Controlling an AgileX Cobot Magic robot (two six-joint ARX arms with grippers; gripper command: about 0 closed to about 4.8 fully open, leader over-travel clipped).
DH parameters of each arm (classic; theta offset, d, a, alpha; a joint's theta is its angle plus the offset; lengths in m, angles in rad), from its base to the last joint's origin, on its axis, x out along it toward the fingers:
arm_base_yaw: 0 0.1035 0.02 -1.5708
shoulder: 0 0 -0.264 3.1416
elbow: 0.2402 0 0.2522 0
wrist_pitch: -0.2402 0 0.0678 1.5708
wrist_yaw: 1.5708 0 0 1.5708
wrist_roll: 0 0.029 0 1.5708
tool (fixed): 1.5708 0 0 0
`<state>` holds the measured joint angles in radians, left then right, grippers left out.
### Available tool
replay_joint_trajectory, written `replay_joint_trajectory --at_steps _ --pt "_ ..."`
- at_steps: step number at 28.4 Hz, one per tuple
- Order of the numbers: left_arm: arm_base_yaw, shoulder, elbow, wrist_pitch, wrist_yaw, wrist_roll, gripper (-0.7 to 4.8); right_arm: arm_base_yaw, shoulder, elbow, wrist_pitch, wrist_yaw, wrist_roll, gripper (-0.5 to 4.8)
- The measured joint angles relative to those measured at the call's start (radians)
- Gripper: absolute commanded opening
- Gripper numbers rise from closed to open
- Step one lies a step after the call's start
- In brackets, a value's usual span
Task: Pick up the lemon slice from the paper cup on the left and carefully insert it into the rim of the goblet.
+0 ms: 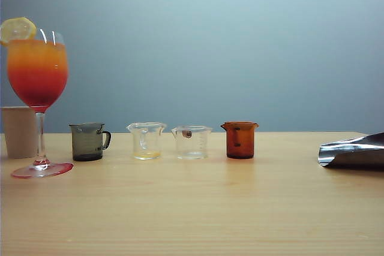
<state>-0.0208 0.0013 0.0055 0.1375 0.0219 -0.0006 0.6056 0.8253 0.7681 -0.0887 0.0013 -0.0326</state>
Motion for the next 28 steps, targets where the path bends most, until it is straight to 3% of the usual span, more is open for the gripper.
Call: replay_joint_trajectory --at_steps 28 --pt "0.0 0.0 0.0 -0.007 0.016 0.0 -0.02 0.0 0.0 0.0 0.001 0.0 0.0 -0.05"
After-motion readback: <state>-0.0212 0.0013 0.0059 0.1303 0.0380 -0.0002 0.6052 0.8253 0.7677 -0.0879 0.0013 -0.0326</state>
